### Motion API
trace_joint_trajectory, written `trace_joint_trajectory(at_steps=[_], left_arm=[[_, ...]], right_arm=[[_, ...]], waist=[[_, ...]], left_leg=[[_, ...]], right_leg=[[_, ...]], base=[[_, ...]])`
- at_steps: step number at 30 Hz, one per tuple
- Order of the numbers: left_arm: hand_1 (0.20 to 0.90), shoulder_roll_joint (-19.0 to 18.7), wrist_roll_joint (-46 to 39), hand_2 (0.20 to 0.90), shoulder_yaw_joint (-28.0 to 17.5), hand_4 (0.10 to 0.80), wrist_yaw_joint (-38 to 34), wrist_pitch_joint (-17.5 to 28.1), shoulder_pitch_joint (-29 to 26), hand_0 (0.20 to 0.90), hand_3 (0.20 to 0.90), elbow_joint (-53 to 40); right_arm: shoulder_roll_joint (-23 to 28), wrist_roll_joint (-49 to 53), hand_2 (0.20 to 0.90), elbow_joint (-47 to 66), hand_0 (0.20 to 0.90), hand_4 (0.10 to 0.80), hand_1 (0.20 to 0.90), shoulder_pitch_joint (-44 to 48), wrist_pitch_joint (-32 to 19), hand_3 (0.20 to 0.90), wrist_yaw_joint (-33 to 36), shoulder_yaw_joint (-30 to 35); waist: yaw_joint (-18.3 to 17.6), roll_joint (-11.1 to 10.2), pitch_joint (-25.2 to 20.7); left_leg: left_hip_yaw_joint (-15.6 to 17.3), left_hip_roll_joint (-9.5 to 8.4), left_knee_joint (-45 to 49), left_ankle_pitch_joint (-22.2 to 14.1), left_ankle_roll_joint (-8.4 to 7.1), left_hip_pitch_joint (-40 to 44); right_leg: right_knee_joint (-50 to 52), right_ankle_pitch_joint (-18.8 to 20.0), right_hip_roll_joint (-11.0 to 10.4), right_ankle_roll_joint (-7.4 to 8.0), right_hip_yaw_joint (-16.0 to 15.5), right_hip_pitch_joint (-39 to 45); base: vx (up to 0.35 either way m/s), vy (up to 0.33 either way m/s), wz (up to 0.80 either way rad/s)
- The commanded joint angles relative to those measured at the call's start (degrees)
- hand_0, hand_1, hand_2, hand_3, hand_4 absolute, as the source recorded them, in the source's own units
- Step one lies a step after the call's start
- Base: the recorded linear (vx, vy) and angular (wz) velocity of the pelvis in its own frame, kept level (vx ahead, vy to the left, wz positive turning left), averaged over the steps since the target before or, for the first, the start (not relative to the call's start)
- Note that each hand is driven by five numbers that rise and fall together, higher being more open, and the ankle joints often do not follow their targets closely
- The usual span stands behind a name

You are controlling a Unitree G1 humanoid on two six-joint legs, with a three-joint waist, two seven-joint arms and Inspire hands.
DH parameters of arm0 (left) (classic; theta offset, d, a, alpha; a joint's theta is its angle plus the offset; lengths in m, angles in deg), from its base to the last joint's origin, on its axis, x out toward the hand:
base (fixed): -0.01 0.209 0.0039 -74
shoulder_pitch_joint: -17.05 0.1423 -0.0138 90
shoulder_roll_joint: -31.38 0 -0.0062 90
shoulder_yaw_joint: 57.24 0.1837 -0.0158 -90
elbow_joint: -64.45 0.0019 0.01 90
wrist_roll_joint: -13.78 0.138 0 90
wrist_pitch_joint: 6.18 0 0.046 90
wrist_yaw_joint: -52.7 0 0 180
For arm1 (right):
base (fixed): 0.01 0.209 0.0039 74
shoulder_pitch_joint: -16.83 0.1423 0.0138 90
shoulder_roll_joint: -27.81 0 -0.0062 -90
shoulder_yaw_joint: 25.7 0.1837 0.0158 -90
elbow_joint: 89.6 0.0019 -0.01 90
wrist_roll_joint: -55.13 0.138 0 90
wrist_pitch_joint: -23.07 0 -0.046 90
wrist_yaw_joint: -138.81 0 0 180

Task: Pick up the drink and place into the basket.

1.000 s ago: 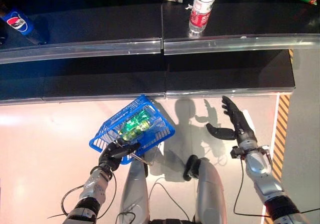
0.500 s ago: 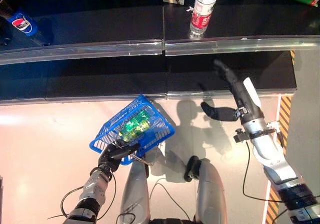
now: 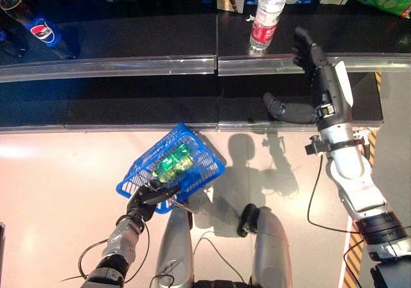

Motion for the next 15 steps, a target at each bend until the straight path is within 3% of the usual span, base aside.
trace_joint_trajectory(at_steps=[1, 15], left_arm=[[0.3, -3.8, 1.7, 0.3, 4.2, 0.1, 3.6, -0.8, 12.4, 0.3, 0.2, -5.1], [0.3, -4.7, 2.2, 0.3, 7.5, 0.1, 2.7, -3.6, 11.8, 0.3, 0.2, -5.6]], right_arm=[[1.4, 4.0, 0.9, 3.5, 0.9, 0.8, 0.9, 6.5, -5.6, 0.9, 2.6, 5.8], [4.0, 14.4, 0.9, -14.6, 0.9, 0.8, 0.9, 21.5, 1.3, 0.9, 4.0, 3.0]], waist=[[1.5, -0.2, -0.6], [4.3, 1.2, -0.4]], left_leg=[[1.7, -2.41, 7.8, -0.6, 5.21, -1.2], [1.0, -3.22, 9.9, 0.5, 5.08, -0.6]], right_leg=[[-12.2, 10.9, 2.0, 2.24, 3.1, 4.5], [-12.3, 10.7, 1.2, 1.39, 1.5, 7.5]], base=[[0.0, 0.0, 0.0], [0.046, 0.009, 0.06]])
